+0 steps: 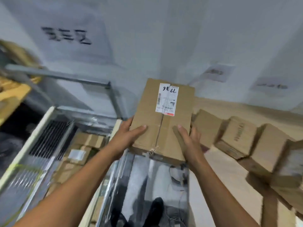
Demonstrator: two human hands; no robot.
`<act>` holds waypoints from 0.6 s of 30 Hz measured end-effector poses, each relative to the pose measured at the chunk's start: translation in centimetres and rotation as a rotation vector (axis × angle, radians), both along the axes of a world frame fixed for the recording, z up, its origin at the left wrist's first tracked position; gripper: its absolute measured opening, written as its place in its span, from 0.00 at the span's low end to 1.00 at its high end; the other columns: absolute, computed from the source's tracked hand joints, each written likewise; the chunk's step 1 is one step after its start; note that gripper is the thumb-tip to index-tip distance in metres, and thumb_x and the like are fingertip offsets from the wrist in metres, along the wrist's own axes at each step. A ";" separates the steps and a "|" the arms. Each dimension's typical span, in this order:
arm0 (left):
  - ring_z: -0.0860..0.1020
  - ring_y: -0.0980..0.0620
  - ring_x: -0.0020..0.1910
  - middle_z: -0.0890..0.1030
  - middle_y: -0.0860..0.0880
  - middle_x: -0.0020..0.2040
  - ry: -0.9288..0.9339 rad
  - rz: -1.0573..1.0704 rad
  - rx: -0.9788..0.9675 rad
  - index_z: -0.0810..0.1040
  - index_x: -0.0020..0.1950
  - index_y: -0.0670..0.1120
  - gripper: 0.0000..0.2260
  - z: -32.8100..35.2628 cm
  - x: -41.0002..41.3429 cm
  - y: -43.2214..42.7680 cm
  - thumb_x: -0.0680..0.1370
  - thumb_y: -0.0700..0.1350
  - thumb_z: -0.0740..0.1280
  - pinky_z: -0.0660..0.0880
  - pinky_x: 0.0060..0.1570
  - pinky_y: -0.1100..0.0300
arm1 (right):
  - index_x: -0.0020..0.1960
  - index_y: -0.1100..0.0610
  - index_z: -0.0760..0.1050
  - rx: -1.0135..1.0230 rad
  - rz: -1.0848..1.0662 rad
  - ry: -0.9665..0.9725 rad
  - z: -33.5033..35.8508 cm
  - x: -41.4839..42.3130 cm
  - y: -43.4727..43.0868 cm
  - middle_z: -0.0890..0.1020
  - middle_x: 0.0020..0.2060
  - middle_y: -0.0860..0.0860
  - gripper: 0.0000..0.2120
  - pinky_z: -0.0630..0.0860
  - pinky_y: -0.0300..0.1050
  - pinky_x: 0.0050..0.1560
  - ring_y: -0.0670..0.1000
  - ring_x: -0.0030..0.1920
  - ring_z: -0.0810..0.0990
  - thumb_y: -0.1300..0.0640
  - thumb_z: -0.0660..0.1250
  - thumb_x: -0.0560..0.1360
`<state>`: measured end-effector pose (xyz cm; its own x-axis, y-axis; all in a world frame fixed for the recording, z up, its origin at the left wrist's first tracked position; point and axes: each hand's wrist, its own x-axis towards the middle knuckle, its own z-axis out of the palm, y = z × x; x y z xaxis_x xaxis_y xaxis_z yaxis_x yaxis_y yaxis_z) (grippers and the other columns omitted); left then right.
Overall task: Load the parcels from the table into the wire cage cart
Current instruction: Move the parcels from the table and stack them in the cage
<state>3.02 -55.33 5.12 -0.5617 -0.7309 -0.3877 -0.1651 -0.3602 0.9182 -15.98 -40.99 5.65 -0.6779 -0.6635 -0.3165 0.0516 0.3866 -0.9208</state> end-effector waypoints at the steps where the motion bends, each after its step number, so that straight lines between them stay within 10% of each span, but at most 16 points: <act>1: 0.83 0.48 0.61 0.84 0.49 0.63 0.019 0.060 0.024 0.78 0.68 0.52 0.21 -0.6 3.3 -0.1 0.75 0.49 0.77 0.79 0.58 0.55 | 0.75 0.37 0.68 0.014 0.065 -0.016 -0.5 2.7 -1.3 0.71 0.69 0.51 0.43 0.67 0.56 0.72 0.53 0.71 0.70 0.24 0.69 0.64; 10: 0.81 0.52 0.61 0.80 0.53 0.69 0.048 0.398 0.205 0.72 0.76 0.56 0.51 -3.4 30.3 -1.2 0.56 0.74 0.78 0.81 0.49 0.56 | 0.75 0.42 0.62 0.041 0.511 -0.384 -3.8 23.8 -12.0 0.80 0.66 0.48 0.25 0.79 0.54 0.66 0.51 0.63 0.82 0.50 0.69 0.82; 18: 0.84 0.57 0.52 0.83 0.55 0.62 -0.031 0.520 0.186 0.67 0.79 0.57 0.59 -9.1 40.6 -3.4 0.51 0.70 0.80 0.77 0.47 0.56 | 0.74 0.42 0.63 0.288 0.727 -0.350 -11.0 33.5 -21.2 0.79 0.66 0.47 0.22 0.81 0.53 0.56 0.49 0.59 0.81 0.43 0.66 0.83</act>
